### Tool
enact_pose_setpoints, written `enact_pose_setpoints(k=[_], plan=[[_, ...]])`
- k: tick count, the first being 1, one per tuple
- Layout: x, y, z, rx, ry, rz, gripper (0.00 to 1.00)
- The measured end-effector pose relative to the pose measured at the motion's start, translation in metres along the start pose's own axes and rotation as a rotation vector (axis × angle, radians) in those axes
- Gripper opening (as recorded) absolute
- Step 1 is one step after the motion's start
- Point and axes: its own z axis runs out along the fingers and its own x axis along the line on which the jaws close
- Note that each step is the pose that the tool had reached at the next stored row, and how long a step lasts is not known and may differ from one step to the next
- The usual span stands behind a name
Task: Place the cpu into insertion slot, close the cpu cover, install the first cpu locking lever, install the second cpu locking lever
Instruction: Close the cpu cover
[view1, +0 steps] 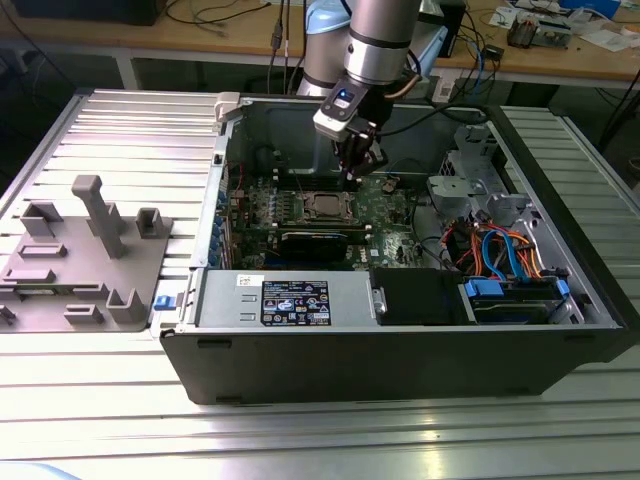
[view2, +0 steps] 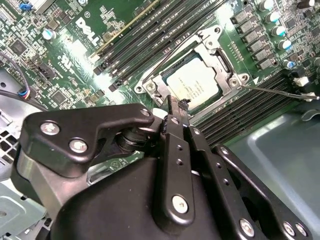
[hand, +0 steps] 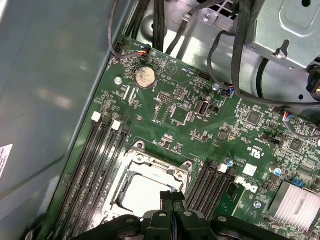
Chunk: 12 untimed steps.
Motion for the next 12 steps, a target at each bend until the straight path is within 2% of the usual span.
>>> enact_pose_setpoints(k=[6, 12], plan=[[0.0, 0.0, 0.0, -0.0028, -0.0046, -0.047, 0.11], [0.0, 0.0, 0.0, -0.0037, -0.0061, -0.063, 0.11]])
